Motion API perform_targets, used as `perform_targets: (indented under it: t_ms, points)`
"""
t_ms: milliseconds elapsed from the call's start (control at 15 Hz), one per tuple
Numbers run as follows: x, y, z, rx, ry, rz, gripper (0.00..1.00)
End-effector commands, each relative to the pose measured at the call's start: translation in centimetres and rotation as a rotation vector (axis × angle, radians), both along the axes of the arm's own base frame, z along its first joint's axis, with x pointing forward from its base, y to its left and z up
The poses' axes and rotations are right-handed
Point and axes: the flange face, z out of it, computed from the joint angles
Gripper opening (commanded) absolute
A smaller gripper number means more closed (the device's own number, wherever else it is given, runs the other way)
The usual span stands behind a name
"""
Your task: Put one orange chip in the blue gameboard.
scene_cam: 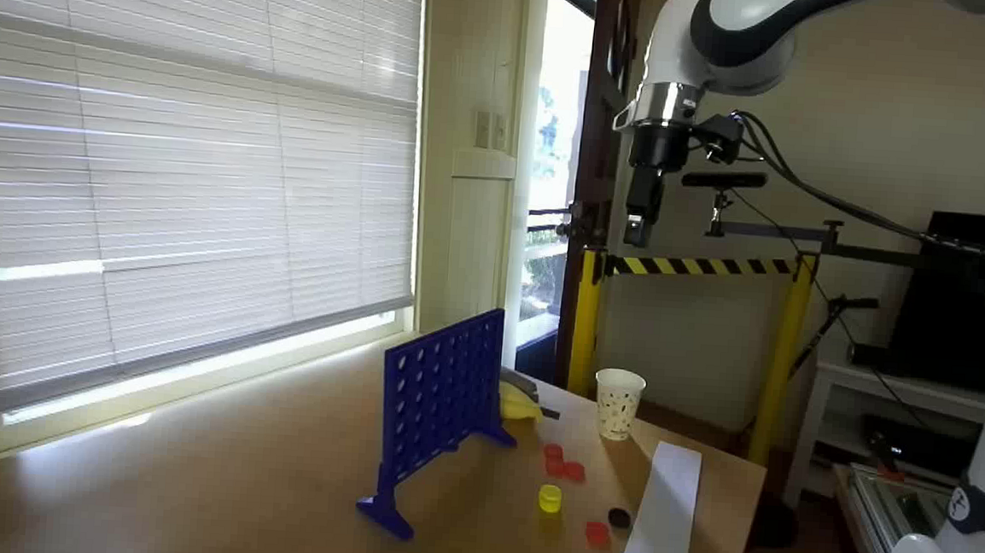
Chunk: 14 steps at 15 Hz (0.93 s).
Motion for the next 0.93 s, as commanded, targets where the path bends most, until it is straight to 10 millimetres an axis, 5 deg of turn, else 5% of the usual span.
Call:
perform_targets:
  t_ms: [0, 400, 867]
  points:
    - [0.0, 0.0, 0.1, 0.000, 0.001, 0.000, 1.00]
    - [0.0, 0.0, 0.1, 0.000, 0.001, 0.000, 1.00]
    - [-0.4, 5.1, -9.5, -0.127, -0.019, -0.160, 1.00]
